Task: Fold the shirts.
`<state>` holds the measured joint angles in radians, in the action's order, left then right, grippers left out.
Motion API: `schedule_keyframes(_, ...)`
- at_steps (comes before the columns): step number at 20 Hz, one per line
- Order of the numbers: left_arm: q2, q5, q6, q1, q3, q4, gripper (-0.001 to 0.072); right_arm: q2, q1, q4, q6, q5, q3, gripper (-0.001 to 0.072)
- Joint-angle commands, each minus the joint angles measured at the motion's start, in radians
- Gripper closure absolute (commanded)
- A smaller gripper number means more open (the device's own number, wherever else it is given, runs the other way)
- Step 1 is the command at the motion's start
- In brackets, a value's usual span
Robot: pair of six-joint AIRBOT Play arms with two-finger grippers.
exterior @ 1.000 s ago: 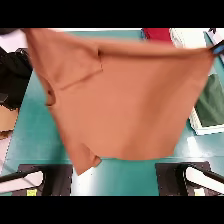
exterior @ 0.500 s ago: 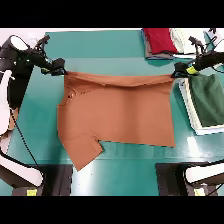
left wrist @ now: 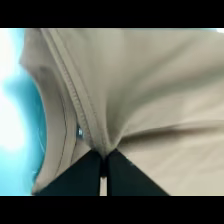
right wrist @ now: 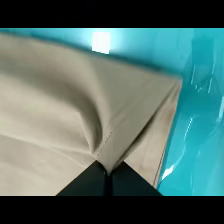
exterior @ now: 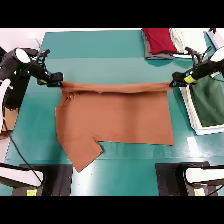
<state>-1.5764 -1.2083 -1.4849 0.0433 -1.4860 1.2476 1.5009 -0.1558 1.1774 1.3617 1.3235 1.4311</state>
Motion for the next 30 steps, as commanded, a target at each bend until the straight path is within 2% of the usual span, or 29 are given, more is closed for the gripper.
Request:
schedule_keyframes(1, 0.086, 0.108, 0.001, 0.0, 0.204, -0.001, 0.0681, -0.046, 0.0, 0.001, -0.005, -0.057, -0.146, 0.0699)
schedule_keyframes(4, 0.087, 0.113, 0.001, 0.0, 0.274, -0.039, 0.0678, -0.061, 0.0, -0.007, -0.005, -0.111, -0.231, 0.0699)
schedule_keyframes(5, 0.087, 0.108, 0.001, 0.0, 0.276, -0.042, 0.0638, -0.061, 0.0, -0.008, -0.004, -0.118, -0.241, 0.0692)
schedule_keyframes(6, 0.094, 0.103, 0.001, 0.0, 0.276, -0.045, 0.0385, -0.061, 0.0, -0.008, -0.004, -0.119, -0.246, 0.0555)
schedule_keyframes(7, 0.111, 0.091, 0.001, 0.003, 0.276, -0.042, 0.0257, -0.061, -0.001, -0.008, -0.004, -0.114, -0.245, 0.0375)
schedule_keyframes(11, 0.282, 0.01, 0.021, 0.006, 0.333, 0.039, 0.0272, -0.158, -0.008, -0.028, -0.013, -0.064, -0.286, 0.0366)
schedule_keyframes(16, 0.604, -0.031, -0.014, 0.006, 0.736, 0.08, 0.0271, -0.378, 0.0, -0.034, -0.021, -0.068, -0.432, 0.0367)
schedule_keyframes(19, 0.724, -0.06, -0.056, 0.006, 0.89, 0.064, 0.0271, -0.457, 0.0, -0.034, -0.027, -0.067, -0.454, 0.0368)
schedule_keyframes(24, 0.737, -0.05, -0.059, 0.006, 1.006, -0.05, 0.0271, -0.509, 0.0, -0.034, -0.027, -0.079, -0.454, 0.0368)
schedule_keyframes(30, 0.737, 0.043, -0.047, 0.006, 1.08, -0.172, 0.0271, -0.512, 0.0, -0.035, -0.027, -0.071, -0.454, 0.0368)
